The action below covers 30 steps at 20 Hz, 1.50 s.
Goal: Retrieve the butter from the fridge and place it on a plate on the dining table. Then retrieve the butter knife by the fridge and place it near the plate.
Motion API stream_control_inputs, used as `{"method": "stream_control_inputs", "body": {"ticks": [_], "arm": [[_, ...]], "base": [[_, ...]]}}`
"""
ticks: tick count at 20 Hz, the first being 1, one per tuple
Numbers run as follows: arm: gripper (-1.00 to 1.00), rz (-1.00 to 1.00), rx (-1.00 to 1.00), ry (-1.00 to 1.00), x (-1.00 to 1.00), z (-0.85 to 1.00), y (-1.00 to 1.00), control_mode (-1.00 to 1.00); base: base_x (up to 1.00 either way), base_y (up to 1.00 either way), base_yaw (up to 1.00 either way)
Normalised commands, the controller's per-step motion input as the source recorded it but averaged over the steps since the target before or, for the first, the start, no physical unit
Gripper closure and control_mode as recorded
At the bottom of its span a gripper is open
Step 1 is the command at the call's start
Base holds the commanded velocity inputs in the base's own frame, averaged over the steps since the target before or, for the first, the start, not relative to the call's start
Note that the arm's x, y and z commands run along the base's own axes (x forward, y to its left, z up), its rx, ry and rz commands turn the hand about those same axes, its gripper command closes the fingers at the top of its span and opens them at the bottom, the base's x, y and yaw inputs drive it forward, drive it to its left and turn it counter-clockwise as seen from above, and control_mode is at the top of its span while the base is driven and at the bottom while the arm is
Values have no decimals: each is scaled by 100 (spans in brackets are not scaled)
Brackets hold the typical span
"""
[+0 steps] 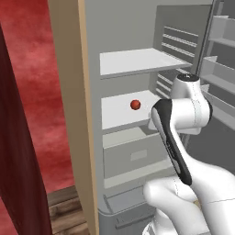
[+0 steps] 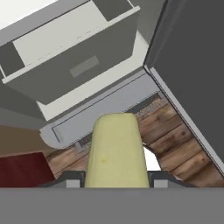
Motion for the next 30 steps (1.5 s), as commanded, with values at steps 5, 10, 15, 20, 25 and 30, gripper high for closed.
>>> {"method": "stream_control_inputs", "body": {"ticks": [5, 10, 15, 20, 25, 30], "arm": [[100, 0, 0, 0, 0, 0, 0, 100], [100, 0, 0, 0, 0, 0, 0, 100], [100, 0, 0, 0, 0, 0, 0, 100], [100, 0, 0, 0, 0, 0, 0, 100], [100, 0, 0, 0, 0, 0, 0, 100], [100, 0, 0, 0, 0, 0, 0, 100]], "base": [[-82, 0, -35], [-74, 0, -43], [-52, 19, -39], [-52, 16, -31], [-83, 1, -51], [-100, 5, -48]]}}
